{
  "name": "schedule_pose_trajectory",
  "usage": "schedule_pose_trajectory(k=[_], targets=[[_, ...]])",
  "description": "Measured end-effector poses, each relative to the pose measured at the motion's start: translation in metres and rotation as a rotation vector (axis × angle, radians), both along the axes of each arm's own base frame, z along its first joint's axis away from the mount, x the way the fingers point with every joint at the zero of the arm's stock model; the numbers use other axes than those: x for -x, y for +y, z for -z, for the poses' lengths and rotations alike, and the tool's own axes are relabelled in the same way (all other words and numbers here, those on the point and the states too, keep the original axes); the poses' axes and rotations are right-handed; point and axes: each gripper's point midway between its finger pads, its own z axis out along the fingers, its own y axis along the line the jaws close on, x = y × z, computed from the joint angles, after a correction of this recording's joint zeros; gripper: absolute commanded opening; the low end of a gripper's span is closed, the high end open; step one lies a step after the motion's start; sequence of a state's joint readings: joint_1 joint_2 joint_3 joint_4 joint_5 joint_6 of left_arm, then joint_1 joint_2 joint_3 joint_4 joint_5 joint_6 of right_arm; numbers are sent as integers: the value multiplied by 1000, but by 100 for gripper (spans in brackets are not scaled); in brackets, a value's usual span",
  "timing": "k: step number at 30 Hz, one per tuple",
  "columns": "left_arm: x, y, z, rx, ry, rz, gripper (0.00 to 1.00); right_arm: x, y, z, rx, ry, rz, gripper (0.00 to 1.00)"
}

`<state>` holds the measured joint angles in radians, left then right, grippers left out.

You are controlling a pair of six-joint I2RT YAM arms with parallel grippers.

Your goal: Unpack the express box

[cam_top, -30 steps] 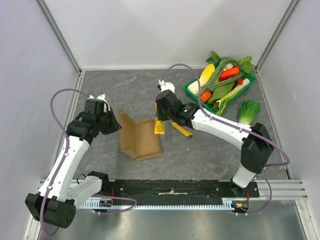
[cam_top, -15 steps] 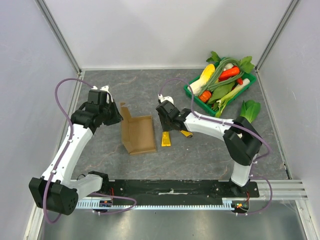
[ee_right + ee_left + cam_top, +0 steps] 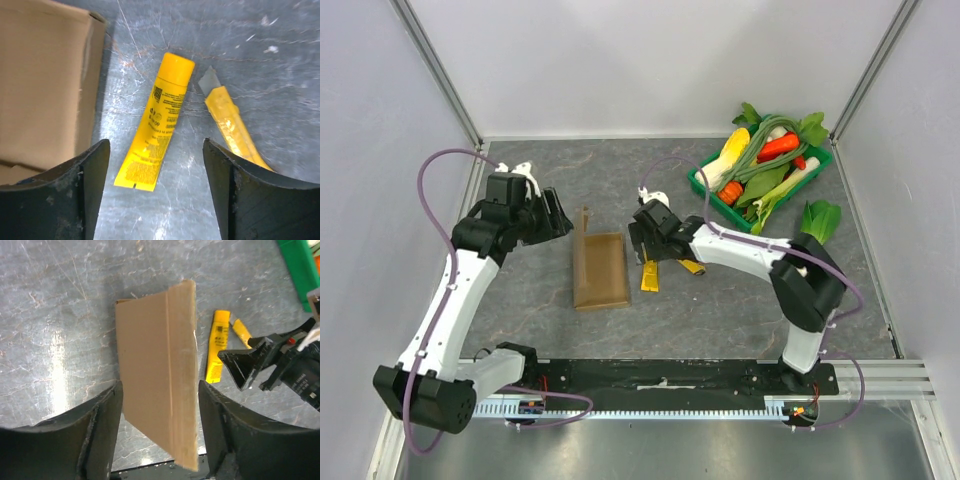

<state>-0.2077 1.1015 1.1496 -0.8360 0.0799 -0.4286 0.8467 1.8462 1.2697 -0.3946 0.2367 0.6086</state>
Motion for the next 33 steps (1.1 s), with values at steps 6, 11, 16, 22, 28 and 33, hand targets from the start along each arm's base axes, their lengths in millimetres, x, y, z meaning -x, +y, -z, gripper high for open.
schedule_pose_trajectory(k=[6, 11, 16, 22, 28, 33], targets=[[12, 4, -43, 19, -121, -7, 78, 2, -15, -83, -85, -123, 19, 96], [45, 17, -77, 23, -236, -34, 80, 14, -49, -164, -170, -262, 58, 98], [87, 26, -108, 47, -345, -37, 80, 43, -103, -224, -225, -374, 129, 98], [144, 34, -146, 89, -479, -21, 80, 91, -166, -282, -369, -488, 209, 98], [185, 37, -157, 118, -528, 10, 80, 122, -209, -303, -414, -534, 263, 98], [206, 38, -162, 127, -530, 28, 81, 135, -231, -319, -424, -562, 293, 98]])
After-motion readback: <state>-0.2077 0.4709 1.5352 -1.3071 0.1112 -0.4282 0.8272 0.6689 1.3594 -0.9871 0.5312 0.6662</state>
